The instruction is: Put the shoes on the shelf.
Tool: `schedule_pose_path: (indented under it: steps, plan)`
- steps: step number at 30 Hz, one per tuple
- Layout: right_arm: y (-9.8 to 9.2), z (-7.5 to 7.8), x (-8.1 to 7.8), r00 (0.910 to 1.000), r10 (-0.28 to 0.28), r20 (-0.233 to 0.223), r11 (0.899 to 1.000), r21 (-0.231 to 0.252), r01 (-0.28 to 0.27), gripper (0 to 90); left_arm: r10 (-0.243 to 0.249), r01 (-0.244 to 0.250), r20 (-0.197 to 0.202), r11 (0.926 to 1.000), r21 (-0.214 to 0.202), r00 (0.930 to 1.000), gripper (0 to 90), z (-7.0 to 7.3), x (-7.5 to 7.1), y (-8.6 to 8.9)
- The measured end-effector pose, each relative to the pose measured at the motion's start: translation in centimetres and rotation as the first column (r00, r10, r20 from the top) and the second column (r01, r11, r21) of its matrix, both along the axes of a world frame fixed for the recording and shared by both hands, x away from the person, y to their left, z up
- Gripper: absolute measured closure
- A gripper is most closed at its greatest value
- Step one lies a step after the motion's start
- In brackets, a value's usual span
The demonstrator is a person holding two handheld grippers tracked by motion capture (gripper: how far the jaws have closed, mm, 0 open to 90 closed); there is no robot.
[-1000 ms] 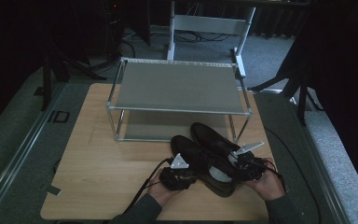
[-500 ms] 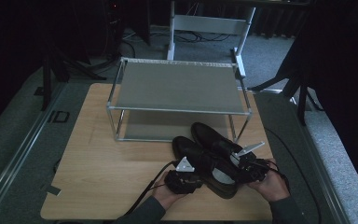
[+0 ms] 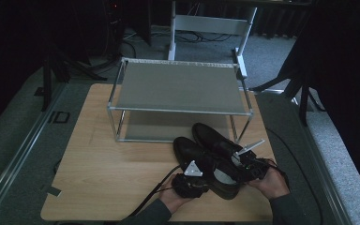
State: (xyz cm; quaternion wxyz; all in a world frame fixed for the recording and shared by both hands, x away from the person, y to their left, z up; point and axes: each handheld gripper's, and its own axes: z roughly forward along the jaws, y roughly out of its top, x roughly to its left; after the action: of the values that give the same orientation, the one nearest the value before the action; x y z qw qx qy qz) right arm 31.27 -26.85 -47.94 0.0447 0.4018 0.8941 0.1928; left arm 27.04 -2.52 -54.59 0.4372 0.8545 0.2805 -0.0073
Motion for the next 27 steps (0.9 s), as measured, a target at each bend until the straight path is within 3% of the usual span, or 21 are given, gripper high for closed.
schedule_pose_path:
  steps: [5,6,9,20,27]
  plan:
    - [0.2,0.0,0.2,0.9998,-0.004,-0.022,1.0,0.001,0.004,62.5,0.008,-0.008,0.006,1.0,-0.003,1.0,68.9,0.2,0.1,0.1]
    - [0.2,-0.2,0.4,0.9991,0.002,-0.043,1.0,0.02,-0.001,68.6,0.01,-0.01,0.008,0.9999,-0.006,0.9999,68.9,0.2,0.2,0.1]
    - [0.2,-0.3,0.5,0.9989,-0.018,-0.043,1.0,0.016,0.018,73.0,0.012,-0.012,0.009,0.9999,-0.008,0.9999,68.9,0.4,0.3,0.1]
    - [0.4,-0.3,-0.3,0.9987,-0.031,0.04,0.999,0.029,0.03,79.7,0.024,-0.024,0.015,0.9997,-0.003,0.9996,70.5,0.5,0.5,0.2]
    - [0.2,-0.3,-0.6,0.9972,-0.038,0.065,0.994,0.102,0.031,80.2,0.058,-0.057,0.025,0.9977,-0.037,0.998,76.0,1.0,0.4,1.1]
